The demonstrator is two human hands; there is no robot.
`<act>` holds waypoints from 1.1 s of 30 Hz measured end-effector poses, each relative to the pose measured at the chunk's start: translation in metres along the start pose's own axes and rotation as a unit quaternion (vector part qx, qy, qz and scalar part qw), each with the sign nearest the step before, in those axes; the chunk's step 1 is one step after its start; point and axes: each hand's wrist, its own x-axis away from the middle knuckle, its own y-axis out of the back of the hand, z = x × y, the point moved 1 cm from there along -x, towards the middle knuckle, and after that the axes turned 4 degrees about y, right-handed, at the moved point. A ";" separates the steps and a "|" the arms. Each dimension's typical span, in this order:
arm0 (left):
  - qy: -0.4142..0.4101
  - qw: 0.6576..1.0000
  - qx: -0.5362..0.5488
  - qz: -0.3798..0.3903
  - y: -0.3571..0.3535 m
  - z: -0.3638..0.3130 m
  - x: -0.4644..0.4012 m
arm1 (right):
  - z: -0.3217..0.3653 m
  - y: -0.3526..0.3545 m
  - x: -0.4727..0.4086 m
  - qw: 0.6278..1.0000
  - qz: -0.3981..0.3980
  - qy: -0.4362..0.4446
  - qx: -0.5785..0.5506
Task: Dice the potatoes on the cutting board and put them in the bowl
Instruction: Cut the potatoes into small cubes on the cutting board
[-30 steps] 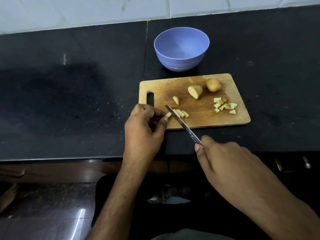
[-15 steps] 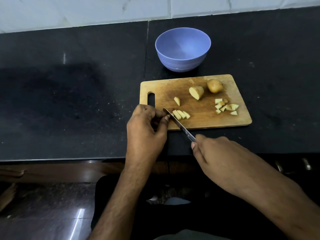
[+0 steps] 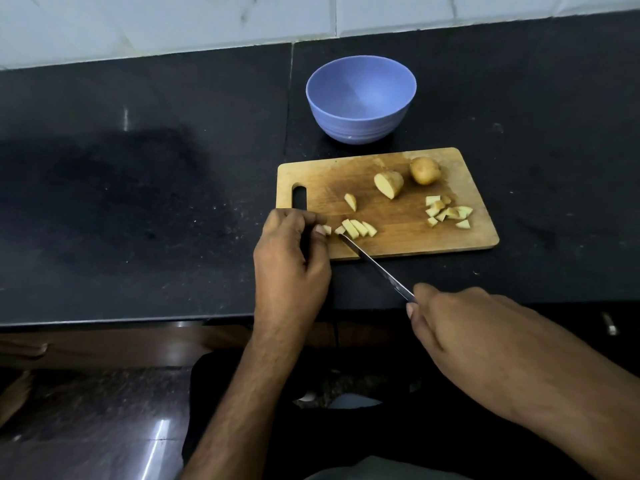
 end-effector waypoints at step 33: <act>-0.032 0.999 -0.038 -0.010 -0.012 -0.006 0.007 | -0.015 0.012 -0.001 0.998 -0.053 -0.014 -0.003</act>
